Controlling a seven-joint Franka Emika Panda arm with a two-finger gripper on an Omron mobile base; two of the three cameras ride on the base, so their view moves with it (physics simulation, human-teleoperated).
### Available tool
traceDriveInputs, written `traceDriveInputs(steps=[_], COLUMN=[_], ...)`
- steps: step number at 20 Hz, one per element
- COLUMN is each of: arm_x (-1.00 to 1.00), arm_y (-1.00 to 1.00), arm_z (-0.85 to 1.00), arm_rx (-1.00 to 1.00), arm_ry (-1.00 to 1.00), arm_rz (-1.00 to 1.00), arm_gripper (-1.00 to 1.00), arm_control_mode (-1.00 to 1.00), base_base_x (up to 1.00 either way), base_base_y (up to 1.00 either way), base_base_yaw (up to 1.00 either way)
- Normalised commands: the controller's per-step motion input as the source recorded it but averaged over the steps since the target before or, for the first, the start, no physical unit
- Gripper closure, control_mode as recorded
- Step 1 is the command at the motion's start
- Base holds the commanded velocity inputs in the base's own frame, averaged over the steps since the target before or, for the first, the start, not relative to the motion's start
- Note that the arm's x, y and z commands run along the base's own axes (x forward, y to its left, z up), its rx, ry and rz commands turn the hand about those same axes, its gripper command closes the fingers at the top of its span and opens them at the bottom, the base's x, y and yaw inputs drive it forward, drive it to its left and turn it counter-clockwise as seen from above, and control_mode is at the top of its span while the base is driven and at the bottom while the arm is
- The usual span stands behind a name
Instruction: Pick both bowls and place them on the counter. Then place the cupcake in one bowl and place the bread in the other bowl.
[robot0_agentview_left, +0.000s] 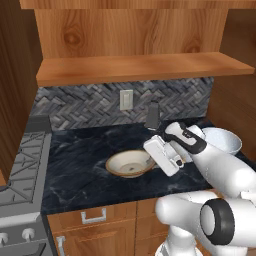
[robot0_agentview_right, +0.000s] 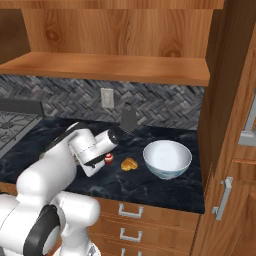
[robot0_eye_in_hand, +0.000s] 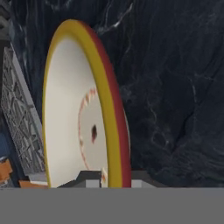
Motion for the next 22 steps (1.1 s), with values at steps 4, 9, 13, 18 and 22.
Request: traceDriveInputs(steps=[4, 9, 13, 18, 22], arm_x=[0.20, 0.20, 0.07, 0.01, 0.11], arm_y=[0.03, 0.01, 0.00, 0.00, 0.00], arm_z=[-0.26, -0.24, -0.24, -0.13, -0.10], arm_rx=[-0.02, -0.04, -0.05, -0.02, 0.00], arm_ry=[-0.03, -0.01, 0.00, 0.00, 0.00], arm_rz=[-0.06, -0.07, -0.04, -0.01, 0.00], arm_gripper=[1.00, 1.00, 1.00, 1.00, 1.00], arm_control_mode=[-1.00, -1.00, -1.00, -1.00, -1.00], base_base_x=[0.00, 0.00, 0.00, 0.00, 0.00], base_base_y=[0.00, 0.00, 0.00, 0.00, 0.00], base_base_yaw=[0.00, 0.00, 0.00, 0.00, 0.00])
